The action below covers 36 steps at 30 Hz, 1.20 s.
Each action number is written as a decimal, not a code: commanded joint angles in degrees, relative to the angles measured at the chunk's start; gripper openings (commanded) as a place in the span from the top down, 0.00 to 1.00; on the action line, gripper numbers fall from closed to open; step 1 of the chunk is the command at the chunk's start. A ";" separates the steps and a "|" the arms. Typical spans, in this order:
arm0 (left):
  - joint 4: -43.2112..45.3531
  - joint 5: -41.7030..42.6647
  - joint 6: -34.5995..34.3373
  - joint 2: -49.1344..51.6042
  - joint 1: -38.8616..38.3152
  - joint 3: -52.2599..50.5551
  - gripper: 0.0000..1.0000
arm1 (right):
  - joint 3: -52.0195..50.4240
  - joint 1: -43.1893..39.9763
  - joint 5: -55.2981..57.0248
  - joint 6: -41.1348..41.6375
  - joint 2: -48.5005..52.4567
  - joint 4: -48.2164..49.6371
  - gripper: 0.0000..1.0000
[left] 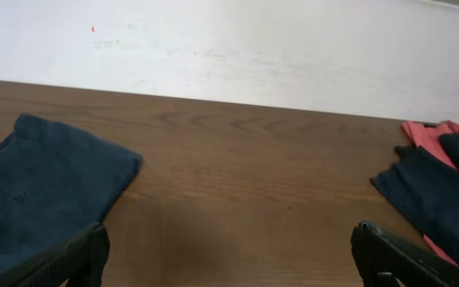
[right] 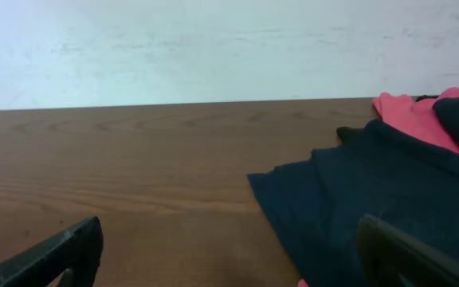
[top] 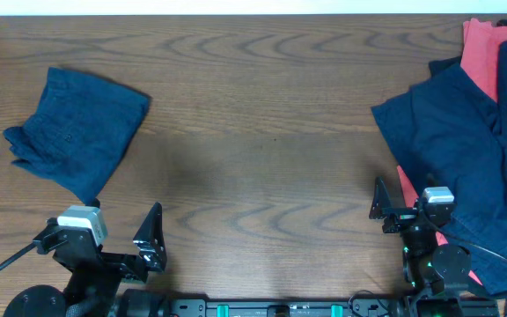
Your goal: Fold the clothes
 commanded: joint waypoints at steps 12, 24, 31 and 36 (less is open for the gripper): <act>0.15 -2.73 0.57 -0.61 1.27 -2.56 0.02 | -0.17 -0.39 -0.46 -1.16 -0.52 0.00 0.01; 10.14 -6.73 0.55 -19.37 6.80 -30.29 0.02 | -0.17 -0.39 -0.46 -1.16 -0.52 -0.02 0.01; 38.58 -7.54 0.52 -19.28 6.80 -48.28 0.02 | -0.17 -0.39 -0.46 -1.16 -0.52 -0.02 0.01; 46.60 -7.52 0.52 -19.28 6.78 -57.24 0.02 | -0.17 -0.39 -0.46 -1.16 -0.52 0.00 0.01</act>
